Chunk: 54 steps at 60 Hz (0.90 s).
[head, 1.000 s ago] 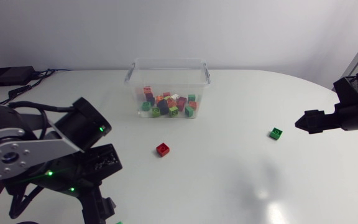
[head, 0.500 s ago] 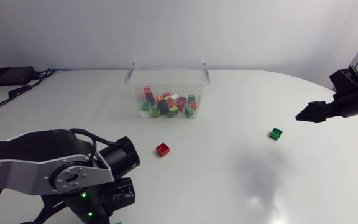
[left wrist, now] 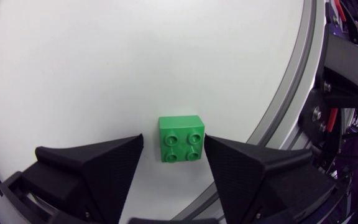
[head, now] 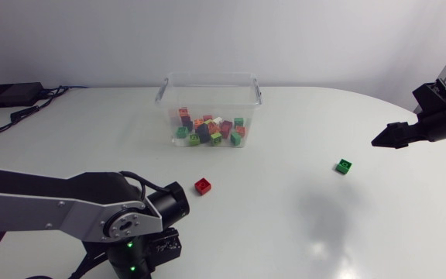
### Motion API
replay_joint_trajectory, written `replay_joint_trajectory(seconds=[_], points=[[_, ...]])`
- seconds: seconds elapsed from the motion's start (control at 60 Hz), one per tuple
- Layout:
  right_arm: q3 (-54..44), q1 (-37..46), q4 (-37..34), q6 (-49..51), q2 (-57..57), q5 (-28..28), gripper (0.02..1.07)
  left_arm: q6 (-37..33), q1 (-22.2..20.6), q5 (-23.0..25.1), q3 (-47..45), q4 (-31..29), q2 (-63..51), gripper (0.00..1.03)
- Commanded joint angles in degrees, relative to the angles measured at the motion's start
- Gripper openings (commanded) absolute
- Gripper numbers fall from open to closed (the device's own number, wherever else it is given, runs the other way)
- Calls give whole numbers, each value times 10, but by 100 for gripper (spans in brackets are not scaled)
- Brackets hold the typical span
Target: Place the duplo bricks in the container
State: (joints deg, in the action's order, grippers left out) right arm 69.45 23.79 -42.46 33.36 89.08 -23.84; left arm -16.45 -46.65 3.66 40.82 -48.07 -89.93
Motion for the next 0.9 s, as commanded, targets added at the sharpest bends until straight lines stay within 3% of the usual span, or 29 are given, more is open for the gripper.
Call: replay_joint_trajectory(seconds=[0.0, 0.133, 0.183, 0.517, 0.883], points=[[21, -1, -13, 30, 29, -3, 102, 13, 1, 6, 7, 3, -27, 53], [54, -16, -49, 106, 75, 7, 102, 12, 15, 6, 8, 1, -32, 35], [70, -17, -67, 139, 94, 7, 102, 10, 21, 6, 12, -5, -31, 34], [167, -20, -127, 275, 222, 22, 102, -5, 48, -12, 58, -16, 20, 32], [169, -55, -92, 305, 286, 46, 99, -18, 89, -34, 171, -18, 55, 32]])
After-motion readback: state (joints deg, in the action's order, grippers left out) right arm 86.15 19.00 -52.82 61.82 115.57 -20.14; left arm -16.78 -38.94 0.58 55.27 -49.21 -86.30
